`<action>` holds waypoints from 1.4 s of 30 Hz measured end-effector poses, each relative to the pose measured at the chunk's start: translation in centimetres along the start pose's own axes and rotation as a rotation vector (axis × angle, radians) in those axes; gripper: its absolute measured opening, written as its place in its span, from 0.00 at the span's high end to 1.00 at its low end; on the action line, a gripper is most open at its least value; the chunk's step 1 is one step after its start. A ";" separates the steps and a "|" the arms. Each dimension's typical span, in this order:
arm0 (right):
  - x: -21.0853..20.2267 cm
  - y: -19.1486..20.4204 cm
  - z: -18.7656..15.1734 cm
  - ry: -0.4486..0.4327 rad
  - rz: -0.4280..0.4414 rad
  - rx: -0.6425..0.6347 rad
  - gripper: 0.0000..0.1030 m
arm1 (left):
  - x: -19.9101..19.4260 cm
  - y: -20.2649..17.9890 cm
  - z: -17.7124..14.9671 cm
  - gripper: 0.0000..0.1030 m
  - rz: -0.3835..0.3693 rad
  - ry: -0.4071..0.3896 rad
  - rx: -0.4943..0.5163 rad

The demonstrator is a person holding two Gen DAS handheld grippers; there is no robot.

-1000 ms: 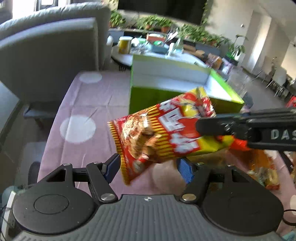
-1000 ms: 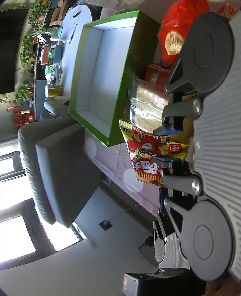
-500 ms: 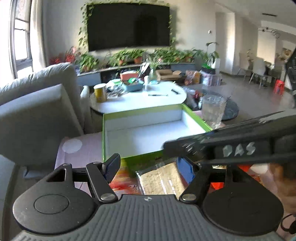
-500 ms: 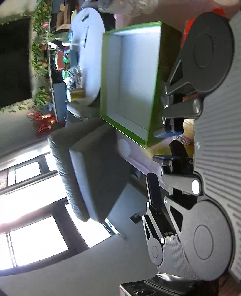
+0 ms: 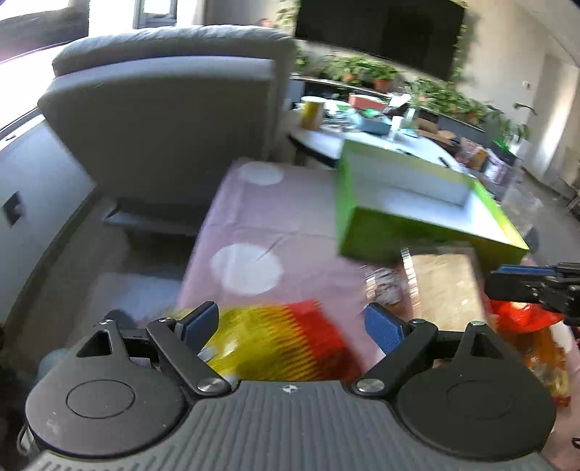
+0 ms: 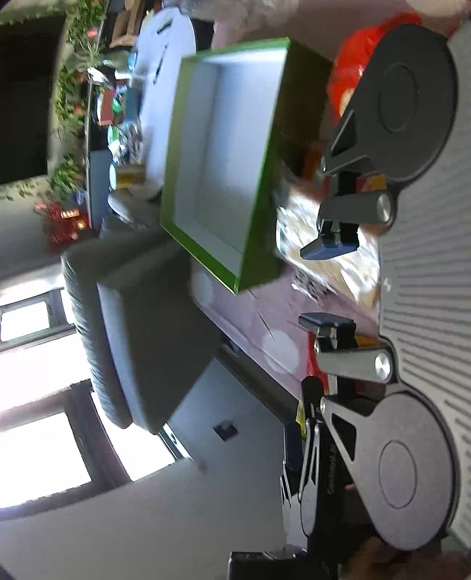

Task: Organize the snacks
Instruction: 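Carry the striped packet into the green box and open the right gripper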

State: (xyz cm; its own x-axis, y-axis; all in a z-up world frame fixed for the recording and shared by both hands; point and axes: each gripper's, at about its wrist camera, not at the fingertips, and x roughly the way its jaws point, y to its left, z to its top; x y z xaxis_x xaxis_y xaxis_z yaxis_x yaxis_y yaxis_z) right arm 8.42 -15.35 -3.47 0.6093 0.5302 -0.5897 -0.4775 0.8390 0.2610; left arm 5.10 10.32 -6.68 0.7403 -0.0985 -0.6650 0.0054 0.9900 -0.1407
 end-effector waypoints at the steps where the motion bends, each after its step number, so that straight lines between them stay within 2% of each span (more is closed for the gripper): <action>1: 0.2 0.3 -0.1 0.010 0.010 -0.009 0.33 | -0.3 0.7 -0.4 0.16 0.000 -0.004 -0.011; 3: 0.6 0.8 -0.4 0.038 0.040 -0.026 0.33 | -0.9 2.0 -1.3 0.14 0.001 0.001 -0.037; 7: 2.9 2.1 0.0 0.119 0.139 -0.001 0.33 | 0.2 2.6 -1.8 0.13 0.036 0.061 -0.048; 12: 6.9 3.5 0.5 0.274 0.240 0.132 0.31 | 1.3 2.8 -2.7 0.15 0.031 0.105 -0.029; 13: 7.8 3.7 0.4 0.300 0.247 0.162 0.29 | 1.4 2.7 -2.8 0.16 0.033 0.105 -0.018; 15: 9.0 4.0 0.3 0.323 0.207 0.189 0.26 | 1.6 2.6 -2.9 0.17 0.027 0.106 0.003; 19: 10.0 4.2 0.1 0.339 0.154 0.180 0.20 | 1.9 2.5 -3.0 0.20 0.008 0.108 0.024; 26: 10.9 4.4 0.2 0.376 0.154 0.181 0.20 | 2.5 2.3 -2.9 0.22 -0.005 0.111 0.041; 32: 11.4 4.9 0.2 0.385 0.175 0.154 0.20 | 2.4 1.8 -2.8 0.25 -0.005 0.080 0.082; 37: 9.6 5.0 0.2 0.345 0.185 0.151 0.22 | 0.7 1.0 -2.1 0.25 -0.035 0.037 0.102; 42: 6.2 4.3 1.4 0.253 0.190 0.179 0.23 | -0.8 -0.8 0.2 0.25 -0.080 -0.029 0.136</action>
State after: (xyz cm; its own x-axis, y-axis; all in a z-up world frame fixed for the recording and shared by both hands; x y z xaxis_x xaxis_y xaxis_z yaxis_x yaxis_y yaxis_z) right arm 11.06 -8.29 -4.98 0.3338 0.6507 -0.6820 -0.4356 0.7481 0.5006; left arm 4.64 9.61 -5.87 0.7531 -0.1766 -0.6338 0.1545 0.9838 -0.0906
